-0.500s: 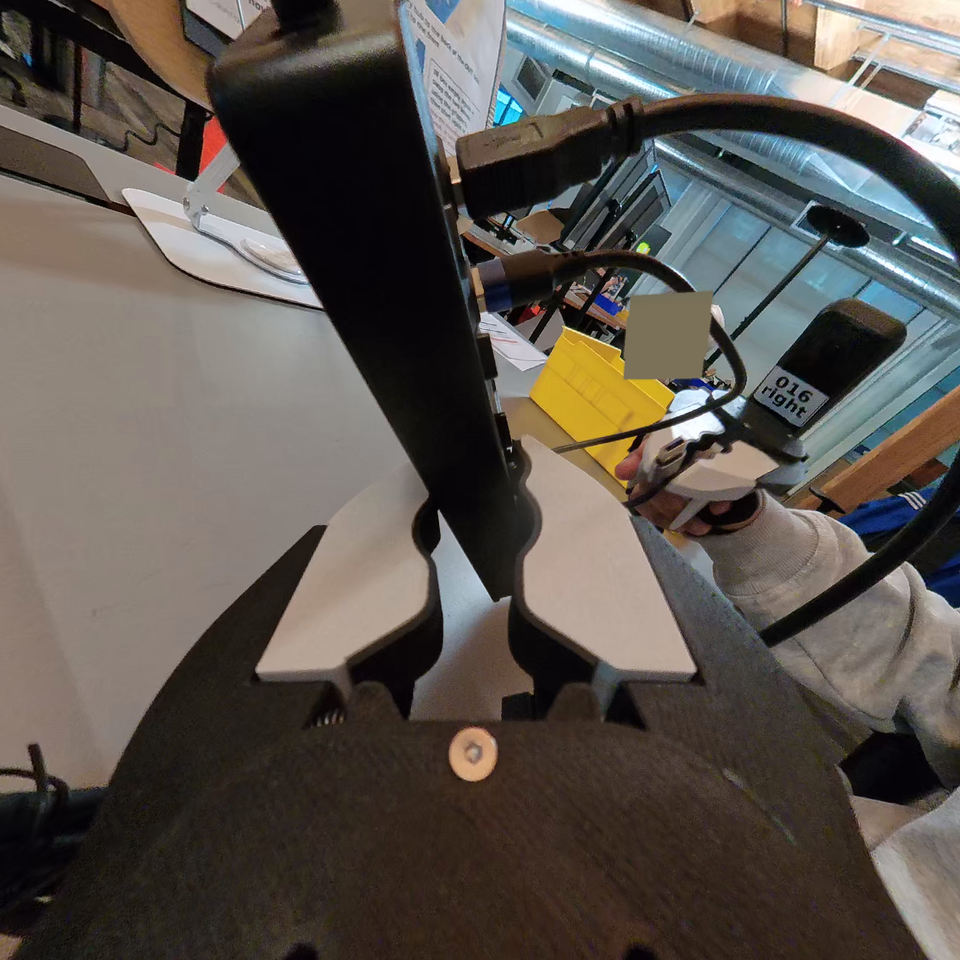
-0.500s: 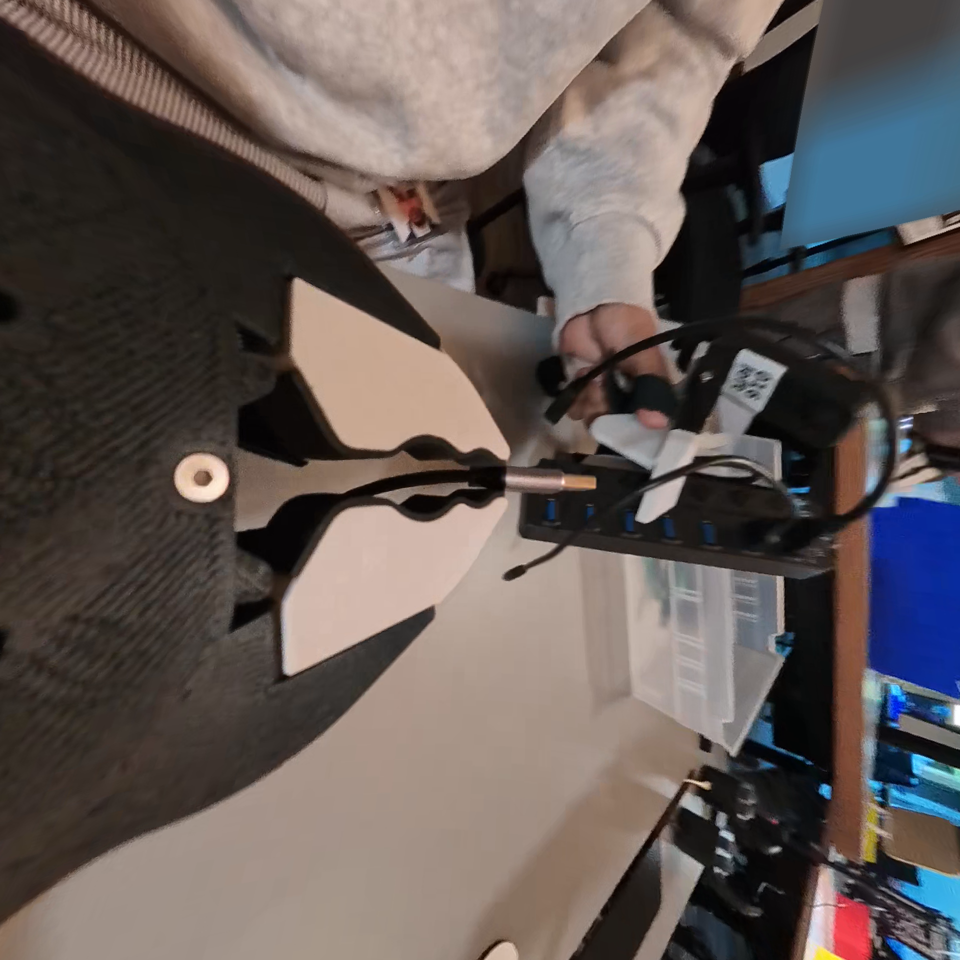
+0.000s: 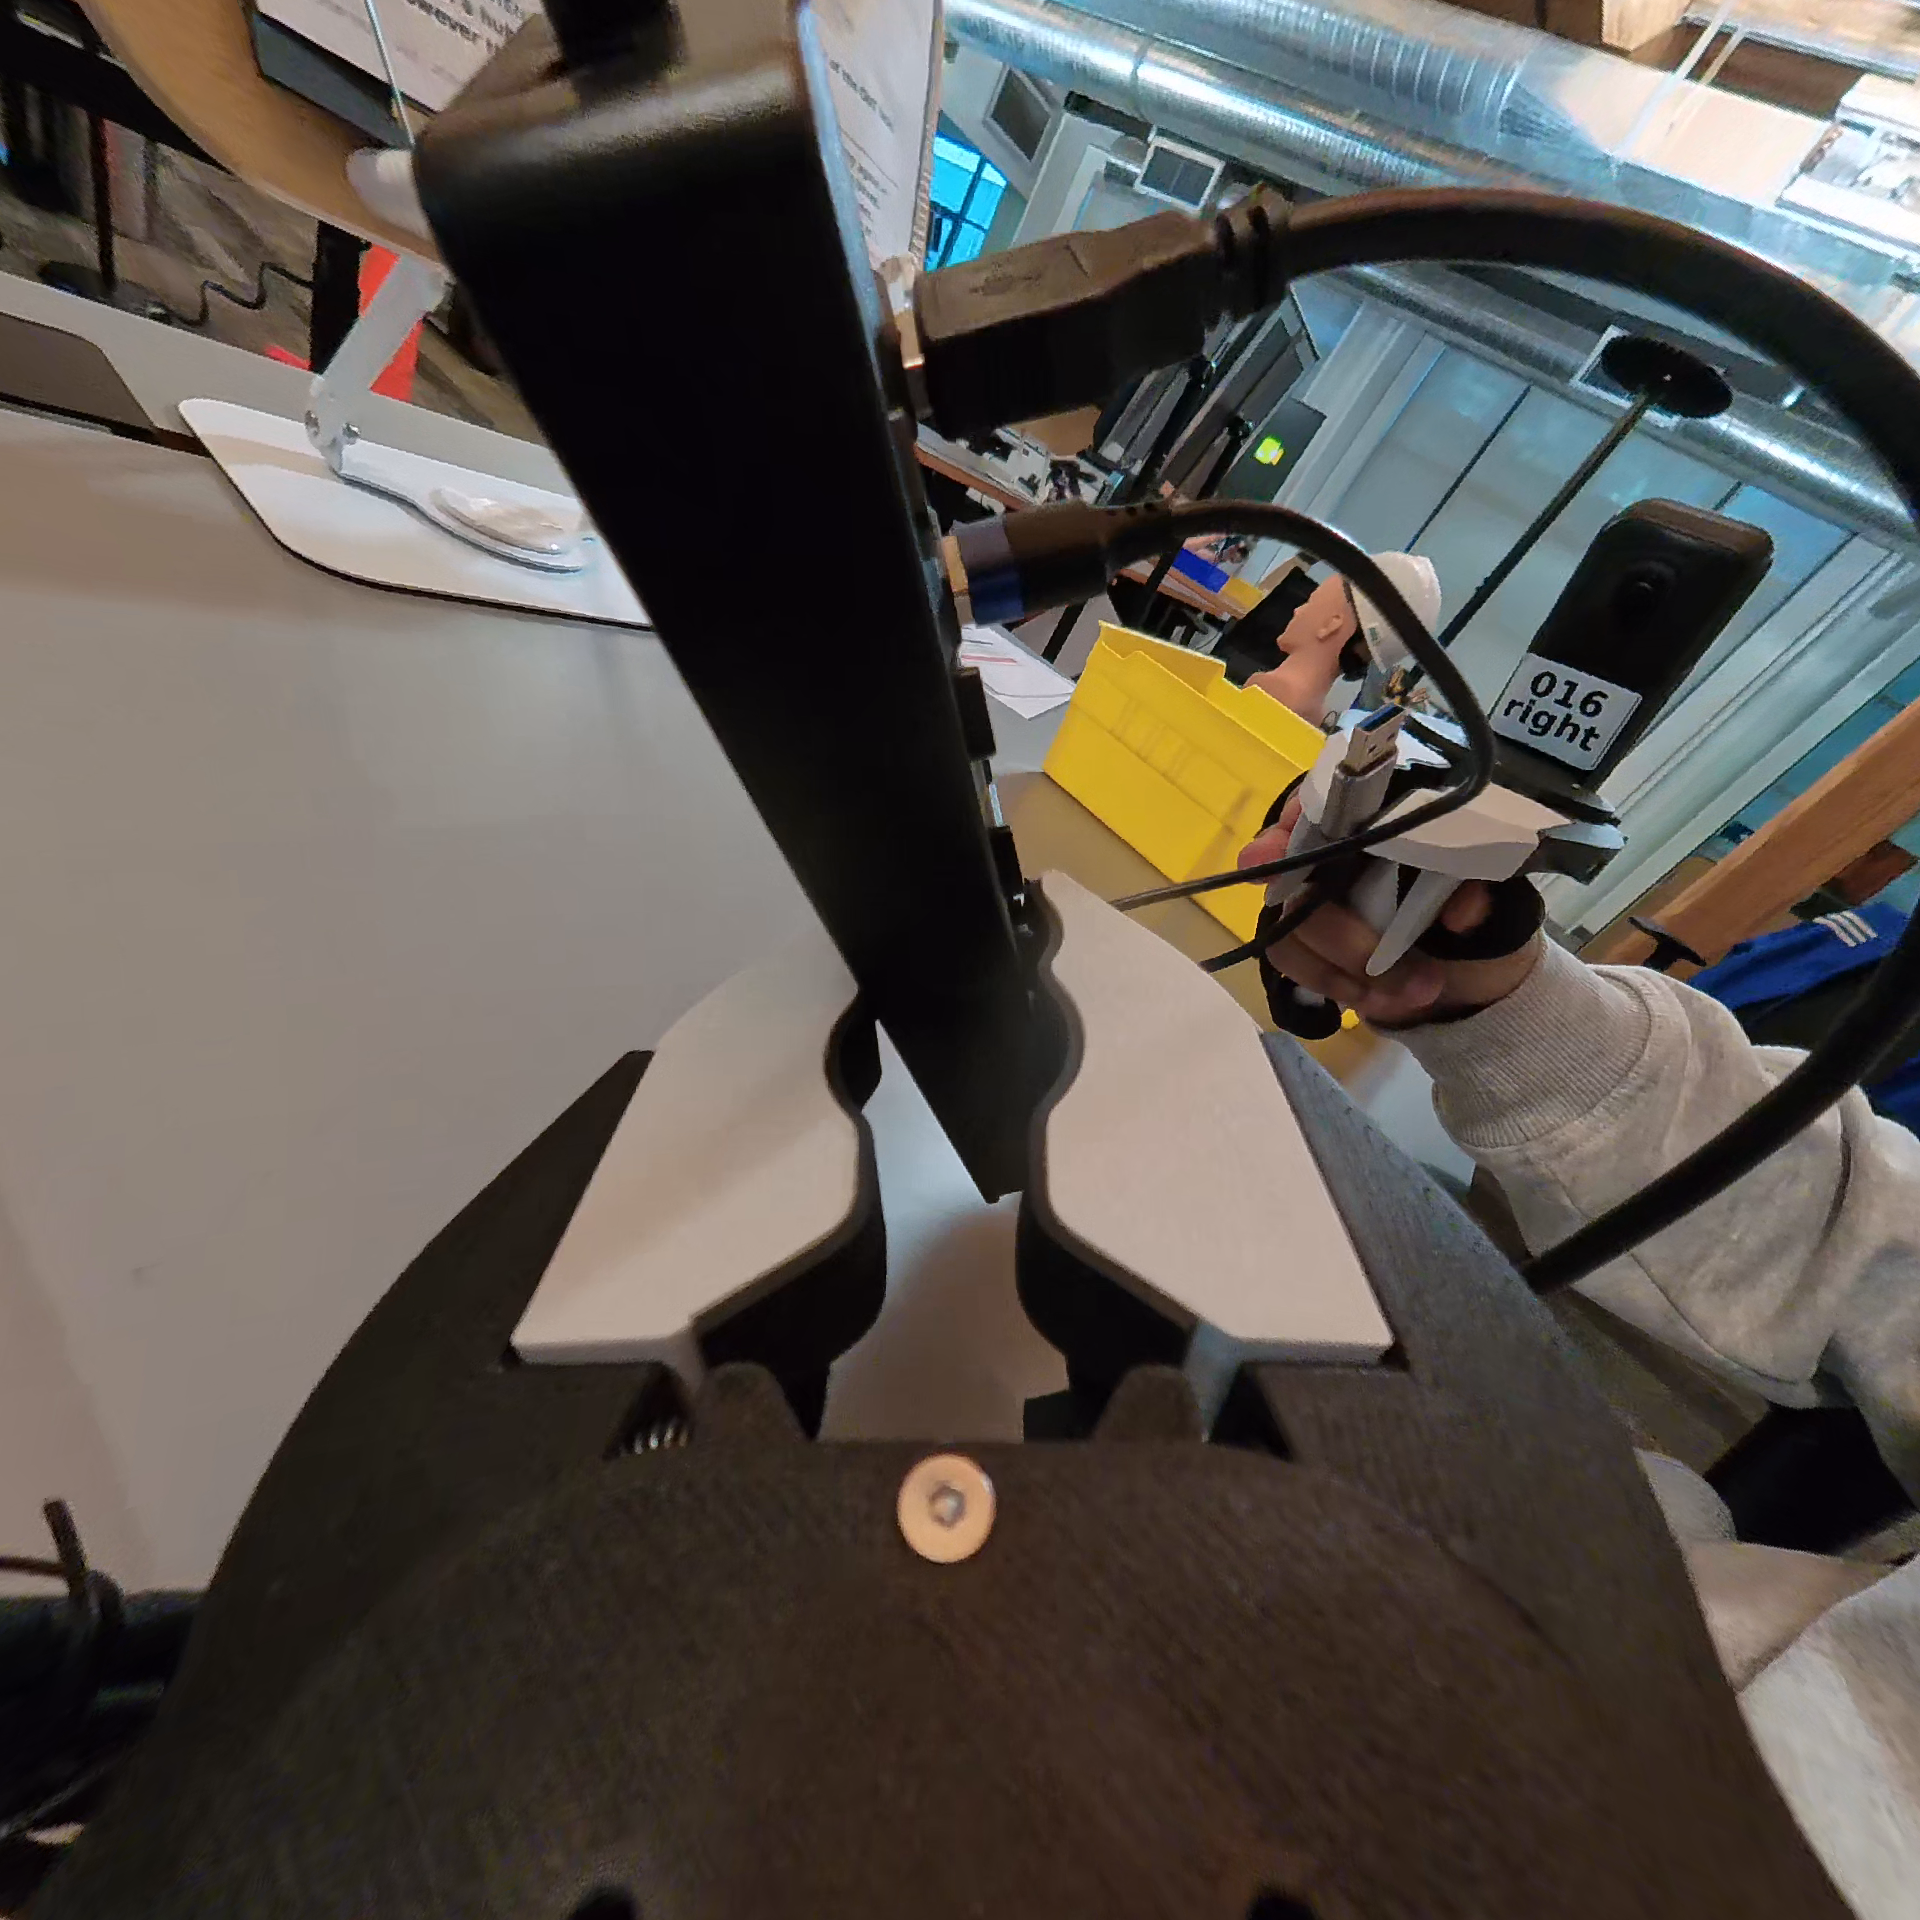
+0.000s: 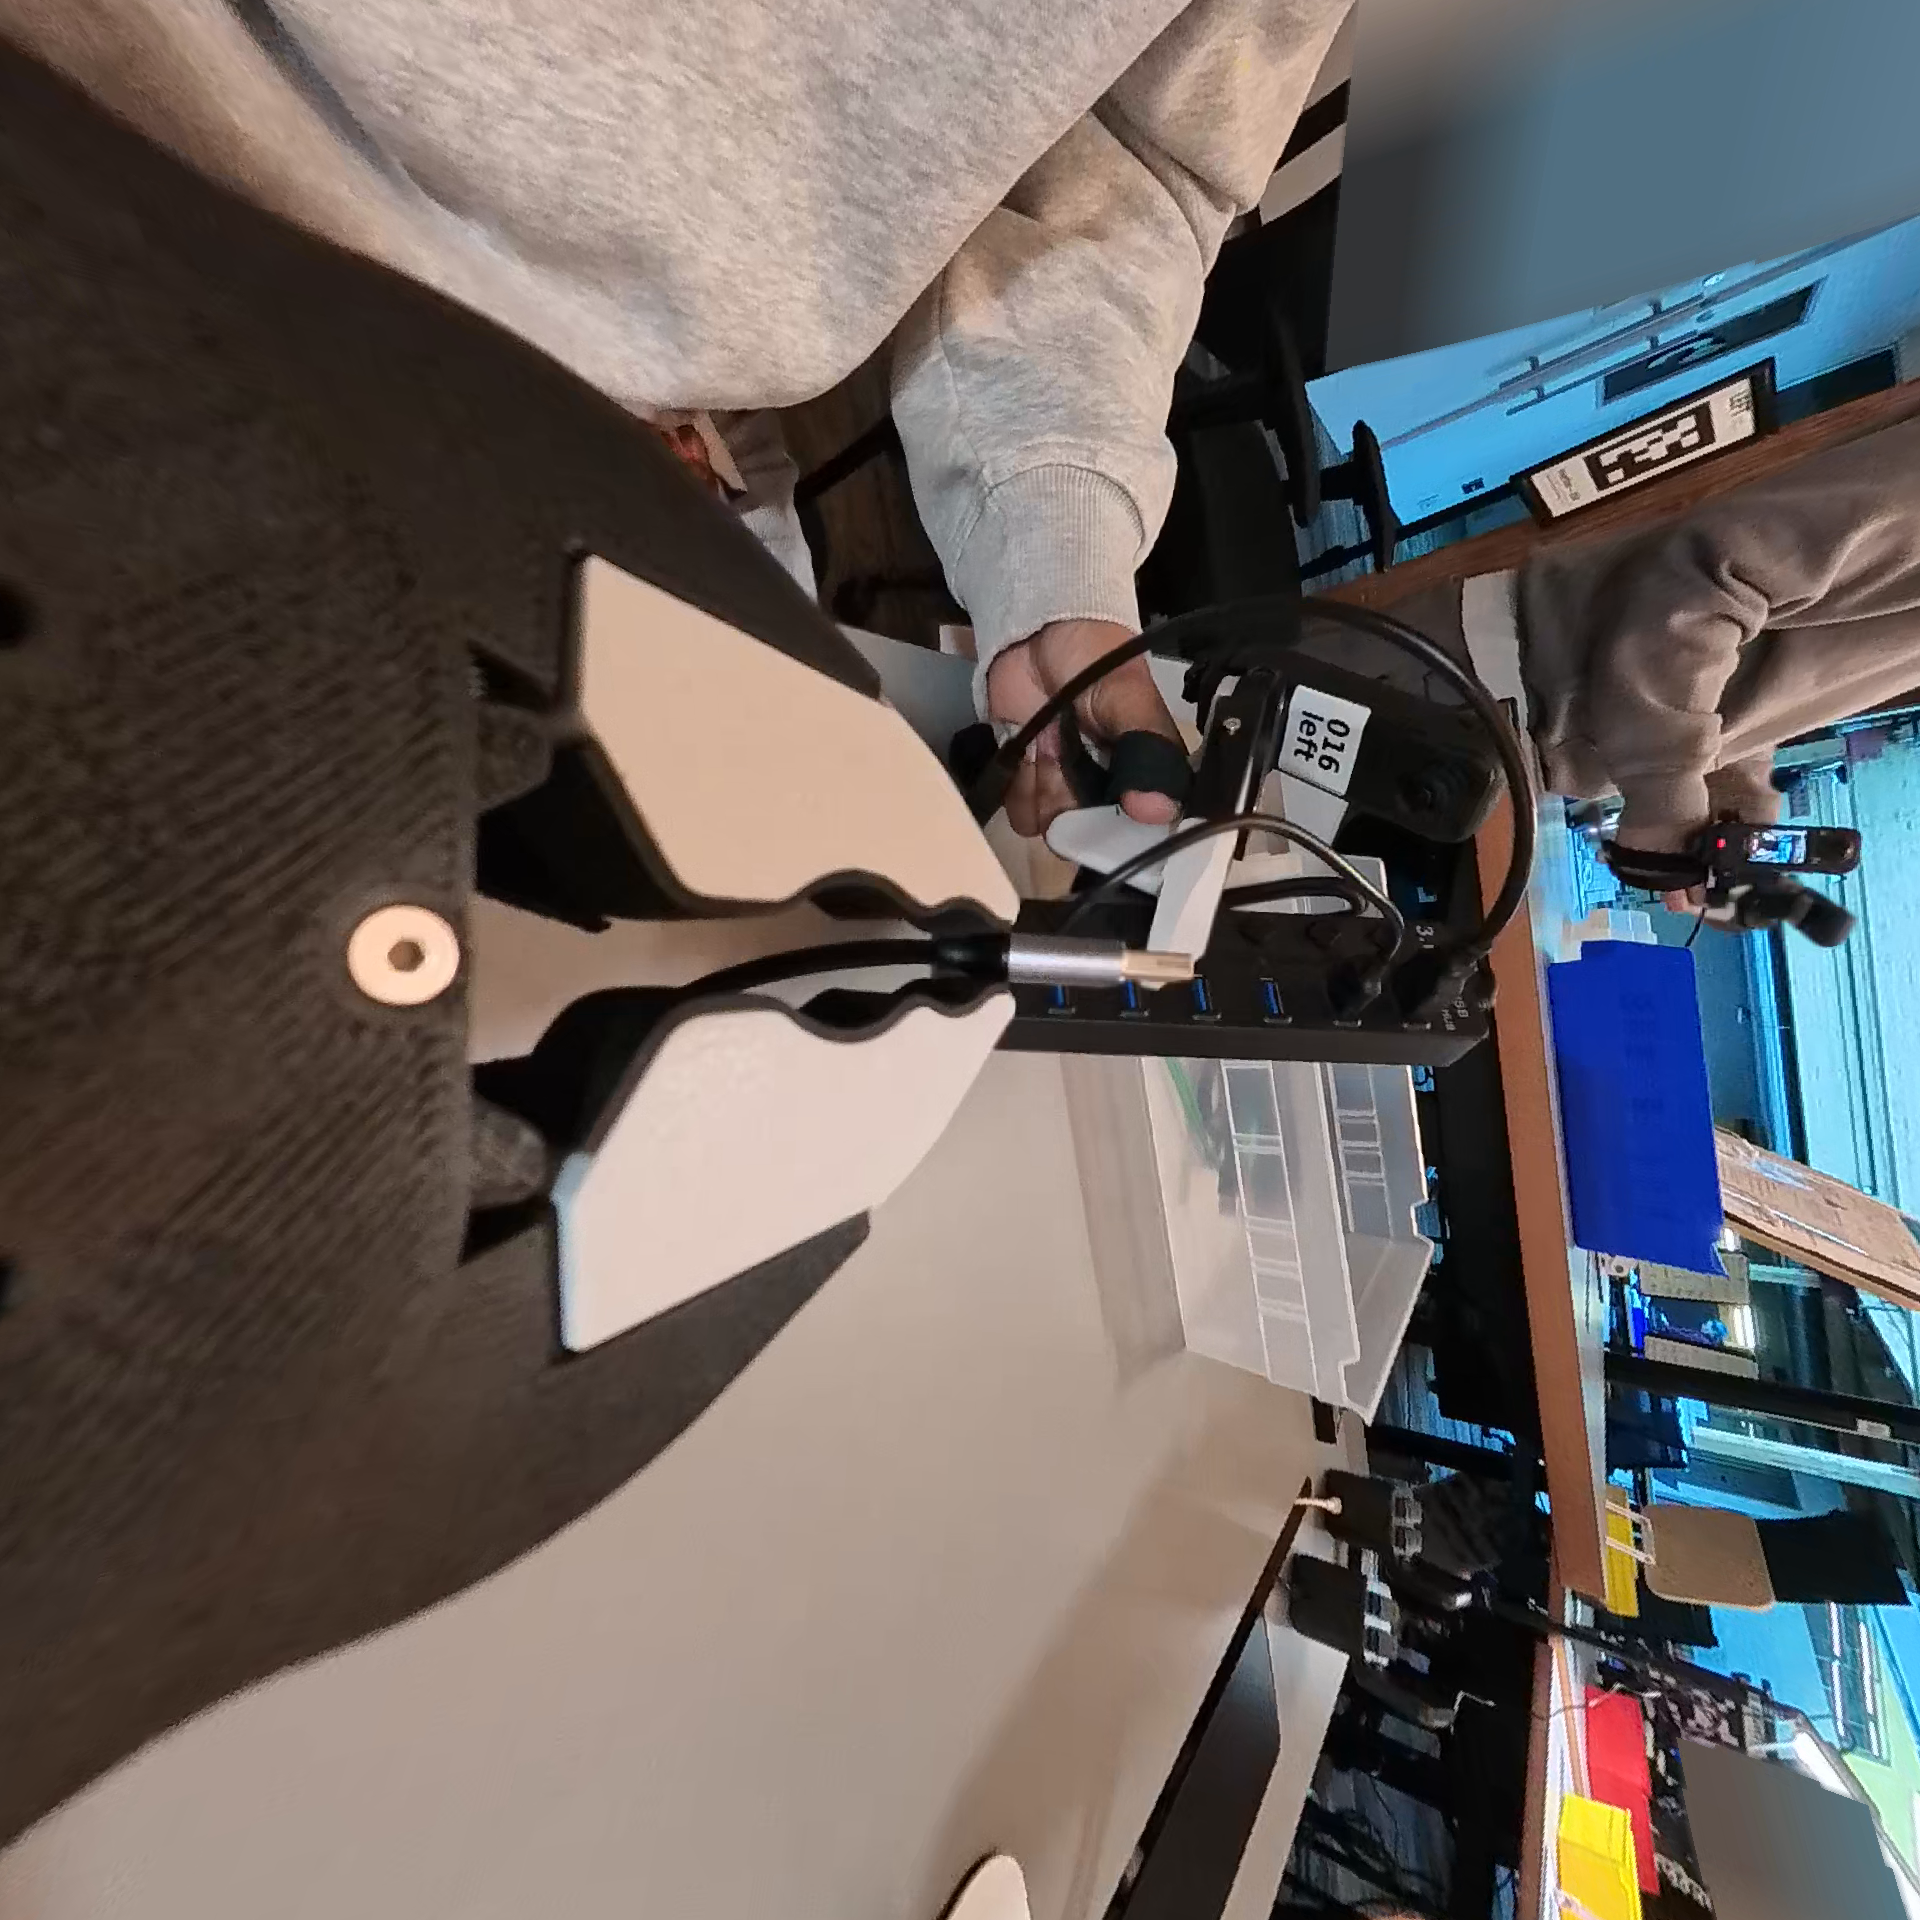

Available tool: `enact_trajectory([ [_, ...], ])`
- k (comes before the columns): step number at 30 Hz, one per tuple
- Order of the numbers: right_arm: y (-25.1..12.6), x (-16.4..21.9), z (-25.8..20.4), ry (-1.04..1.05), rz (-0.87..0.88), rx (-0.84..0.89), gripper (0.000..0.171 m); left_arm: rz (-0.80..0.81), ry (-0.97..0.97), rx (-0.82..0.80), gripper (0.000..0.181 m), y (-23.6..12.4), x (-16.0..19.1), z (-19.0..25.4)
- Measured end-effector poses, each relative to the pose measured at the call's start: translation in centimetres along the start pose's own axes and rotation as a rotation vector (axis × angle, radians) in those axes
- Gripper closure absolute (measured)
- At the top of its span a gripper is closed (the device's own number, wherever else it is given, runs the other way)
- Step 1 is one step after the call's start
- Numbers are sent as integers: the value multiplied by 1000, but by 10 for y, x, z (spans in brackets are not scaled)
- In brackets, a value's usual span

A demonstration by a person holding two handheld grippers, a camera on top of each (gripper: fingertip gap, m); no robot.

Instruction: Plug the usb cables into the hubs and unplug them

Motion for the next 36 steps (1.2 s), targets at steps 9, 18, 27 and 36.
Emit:
enact_trajectory([
  [9, 4, -4, -10, 15, 24, -51, 163, -33, 110, -6, 154, 5, 4, 11],
  [18, 5, -11, -24, 43, 56, -146, 163, -34, 263, -19, 154, 7, 4, 24],
  [27, 22, -10, -41, 322, 19, -349, 163, -48, 402, -50, 155, 9, 7, 32],
  [36, 40, -8, -30, 929, 109, -554, 163, -116, 501, -95, 156, 16, 19, 32],
])
Point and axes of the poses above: each gripper's, where its closed fingertips meet, y out along the fingers, x out of its underside, z = x × y across the jaws, the point moved 1 cm from there along -y, back along the fingers, and after that the axes turned 8 degrees about -z, right-handed, at the moved point
